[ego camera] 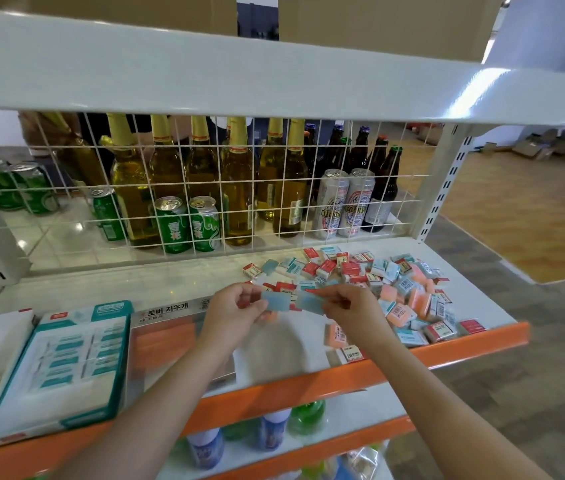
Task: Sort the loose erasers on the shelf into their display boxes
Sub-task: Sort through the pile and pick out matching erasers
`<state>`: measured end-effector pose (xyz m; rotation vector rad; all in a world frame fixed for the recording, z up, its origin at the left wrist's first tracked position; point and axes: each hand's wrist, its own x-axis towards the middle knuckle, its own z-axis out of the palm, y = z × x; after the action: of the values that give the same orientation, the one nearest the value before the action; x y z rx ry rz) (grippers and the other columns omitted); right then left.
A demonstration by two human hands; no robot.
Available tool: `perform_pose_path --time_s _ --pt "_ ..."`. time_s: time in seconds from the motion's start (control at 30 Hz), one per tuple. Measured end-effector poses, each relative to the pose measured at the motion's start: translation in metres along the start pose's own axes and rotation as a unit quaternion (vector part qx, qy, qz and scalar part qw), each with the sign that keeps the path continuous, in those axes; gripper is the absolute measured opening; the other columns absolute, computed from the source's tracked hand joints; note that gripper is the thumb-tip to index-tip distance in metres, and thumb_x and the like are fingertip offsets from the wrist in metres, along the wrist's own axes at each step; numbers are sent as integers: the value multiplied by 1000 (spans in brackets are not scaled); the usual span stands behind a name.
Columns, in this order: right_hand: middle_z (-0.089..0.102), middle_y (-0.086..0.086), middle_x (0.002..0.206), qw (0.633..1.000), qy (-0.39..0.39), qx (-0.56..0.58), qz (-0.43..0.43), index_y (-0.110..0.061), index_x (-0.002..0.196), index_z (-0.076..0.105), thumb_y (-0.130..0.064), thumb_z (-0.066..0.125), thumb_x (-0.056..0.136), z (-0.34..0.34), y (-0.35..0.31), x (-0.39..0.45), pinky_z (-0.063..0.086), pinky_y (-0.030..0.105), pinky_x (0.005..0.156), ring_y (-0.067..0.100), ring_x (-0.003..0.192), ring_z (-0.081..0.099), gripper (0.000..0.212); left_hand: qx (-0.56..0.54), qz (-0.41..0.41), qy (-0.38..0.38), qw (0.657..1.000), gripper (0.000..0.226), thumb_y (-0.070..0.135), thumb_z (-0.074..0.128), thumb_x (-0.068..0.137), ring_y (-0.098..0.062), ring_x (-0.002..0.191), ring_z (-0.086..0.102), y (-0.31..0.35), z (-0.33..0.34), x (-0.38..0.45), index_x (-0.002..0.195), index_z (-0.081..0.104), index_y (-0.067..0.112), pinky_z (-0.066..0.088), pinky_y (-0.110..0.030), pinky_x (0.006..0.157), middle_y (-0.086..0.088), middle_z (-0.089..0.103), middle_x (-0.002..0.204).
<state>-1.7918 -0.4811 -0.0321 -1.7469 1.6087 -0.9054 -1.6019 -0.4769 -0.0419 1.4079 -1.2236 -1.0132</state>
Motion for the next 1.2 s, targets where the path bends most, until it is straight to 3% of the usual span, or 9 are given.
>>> perform_pose_path --time_s 0.1,0.27,0.33,0.43,0.6,0.7,0.83,0.97,1.2 --pt "55 -12 71 1000 -1 -5 -8 -10 109 67 2 56 86 3 -3 -2 40 6 55 -1 62 48 28 -39 -30 4 999 15 -9 58 84 -9 65 62 -3 -2 -4 94 59 2 50 -10 52 -7 59 80" --pt "62 -4 86 1000 -26 -16 -6 -9 111 66 0 55 87 12 -8 -7 43 10 66 7 74 55 27 1 -35 27 999 23 -2 63 83 -24 82 61 -13 -11 -8 76 59 19 50 -30 74 -4 61 77" --pt "62 0 84 999 -25 -19 -9 -8 108 67 -1 56 87 17 -10 -7 44 16 69 13 77 57 25 9 -33 30 999 21 -2 63 83 -24 81 61 -12 -16 -12 78 59 18 50 -35 80 -2 61 76" --pt "60 -6 79 999 -37 -20 -19 -8 106 68 -1 57 87 25 -17 -7 43 12 66 11 75 56 23 11 -29 43 999 16 -1 62 84 -22 84 61 -12 -27 -16 84 60 15 50 -34 82 -1 62 79" --pt "61 -4 87 997 -65 -12 -47 -10 106 68 -3 57 88 47 -38 -4 39 2 58 1 71 52 22 45 -25 90 995 14 5 62 85 -18 87 59 -19 -56 -24 87 60 19 49 -30 79 -2 63 90" --pt "63 -1 90 994 -80 -22 -75 -9 106 68 -4 57 88 65 -52 -2 38 5 63 10 82 55 21 59 -27 125 990 19 5 62 86 -18 91 59 -25 -78 -30 84 57 24 50 -31 82 0 62 90" --pt "65 2 98 986 -112 -68 -104 -10 111 66 -6 54 90 90 -70 -2 40 10 64 10 82 52 25 81 -12 158 984 16 2 61 85 -10 85 56 -29 -107 -41 92 59 17 45 -18 70 6 59 85" --pt "64 1 97 981 -139 -92 -96 -11 111 67 -3 51 90 112 -82 -2 43 20 75 10 84 52 27 111 -1 165 980 22 -1 59 85 -9 87 56 -36 -132 -52 94 60 20 43 -10 71 3 61 91" --pt "67 6 108 965 -193 -149 -99 -11 107 69 -1 49 87 136 -92 -4 38 15 63 14 89 57 30 211 -20 162 964 16 6 64 84 -2 78 52 -44 -148 -59 98 65 13 40 -3 64 8 58 86"
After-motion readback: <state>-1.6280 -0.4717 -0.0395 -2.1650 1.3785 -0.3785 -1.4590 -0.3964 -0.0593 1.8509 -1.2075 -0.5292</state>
